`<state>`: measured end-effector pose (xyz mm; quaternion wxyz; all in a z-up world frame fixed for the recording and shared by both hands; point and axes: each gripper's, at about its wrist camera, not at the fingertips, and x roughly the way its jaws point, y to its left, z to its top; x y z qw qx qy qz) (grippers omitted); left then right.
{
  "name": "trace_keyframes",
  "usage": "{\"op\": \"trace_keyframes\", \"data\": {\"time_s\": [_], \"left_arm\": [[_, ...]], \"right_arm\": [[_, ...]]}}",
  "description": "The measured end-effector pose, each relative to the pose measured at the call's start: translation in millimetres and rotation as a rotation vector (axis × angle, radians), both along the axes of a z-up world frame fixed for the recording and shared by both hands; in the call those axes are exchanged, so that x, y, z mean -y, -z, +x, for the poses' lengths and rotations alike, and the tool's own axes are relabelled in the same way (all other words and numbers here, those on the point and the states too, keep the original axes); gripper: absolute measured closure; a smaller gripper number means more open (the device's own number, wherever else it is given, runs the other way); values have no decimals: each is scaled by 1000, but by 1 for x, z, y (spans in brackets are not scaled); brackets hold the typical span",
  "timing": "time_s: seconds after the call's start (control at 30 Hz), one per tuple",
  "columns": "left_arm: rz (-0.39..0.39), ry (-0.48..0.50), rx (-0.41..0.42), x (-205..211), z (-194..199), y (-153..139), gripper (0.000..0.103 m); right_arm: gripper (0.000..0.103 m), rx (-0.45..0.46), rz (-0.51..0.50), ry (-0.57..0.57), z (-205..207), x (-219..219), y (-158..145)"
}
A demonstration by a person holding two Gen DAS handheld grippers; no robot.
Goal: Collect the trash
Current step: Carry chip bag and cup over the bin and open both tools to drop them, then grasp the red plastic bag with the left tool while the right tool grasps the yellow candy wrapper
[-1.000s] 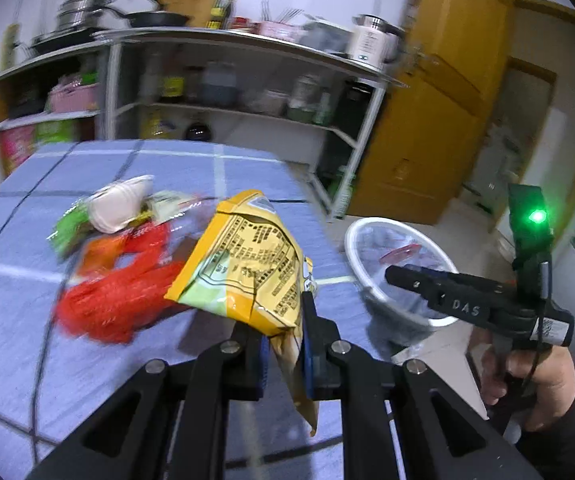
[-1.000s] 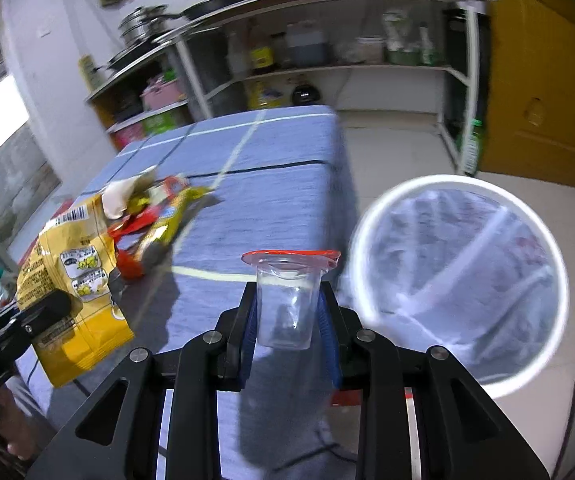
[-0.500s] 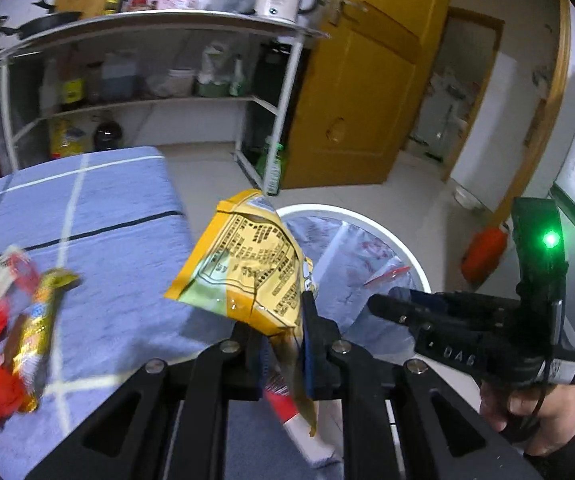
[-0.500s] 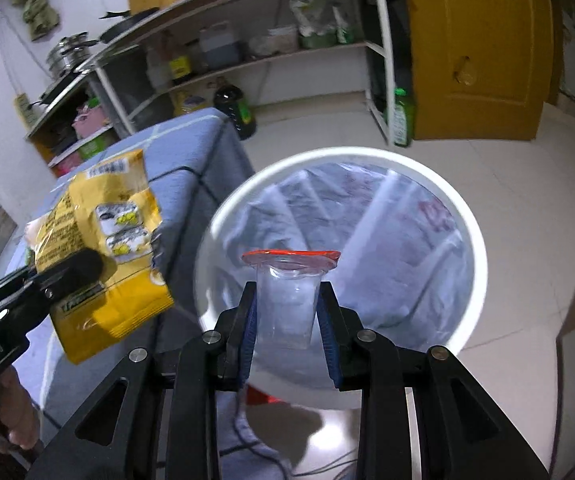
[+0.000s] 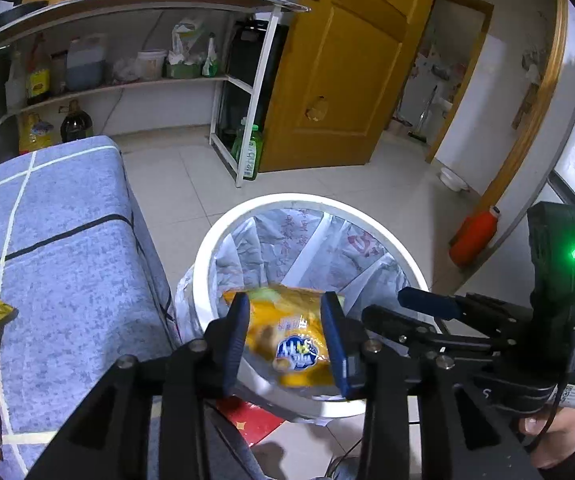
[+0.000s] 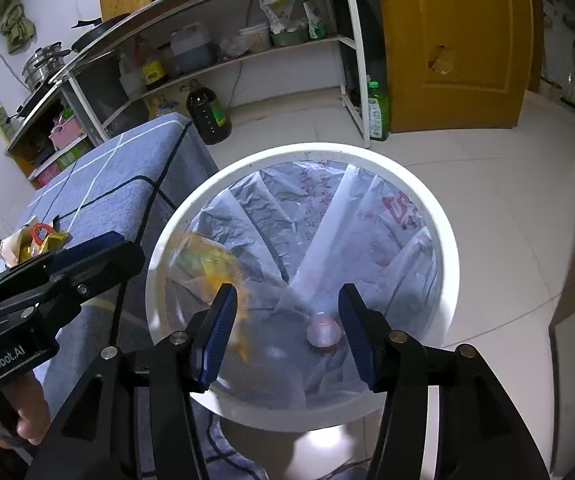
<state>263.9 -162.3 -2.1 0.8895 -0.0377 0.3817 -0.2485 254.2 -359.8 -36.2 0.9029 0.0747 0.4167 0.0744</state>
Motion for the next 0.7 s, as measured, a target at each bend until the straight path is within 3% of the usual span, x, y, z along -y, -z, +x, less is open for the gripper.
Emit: {"op": "trace_keyframes", "data": {"time_s": [0.33,0.6,0.7], "left_arm": [[-24,-44,76,-34,-26,-23,64],[-16,-165,142,-96,-60,-40,63],[-2,-208,165,-121,-73,-44,56]], "right_arm": [[49,109,-5,-27,-26,-17,-33],[49,184,22,-140,-51,-60,-57],[49,193,33,-194,-54,-81,-62]]}}
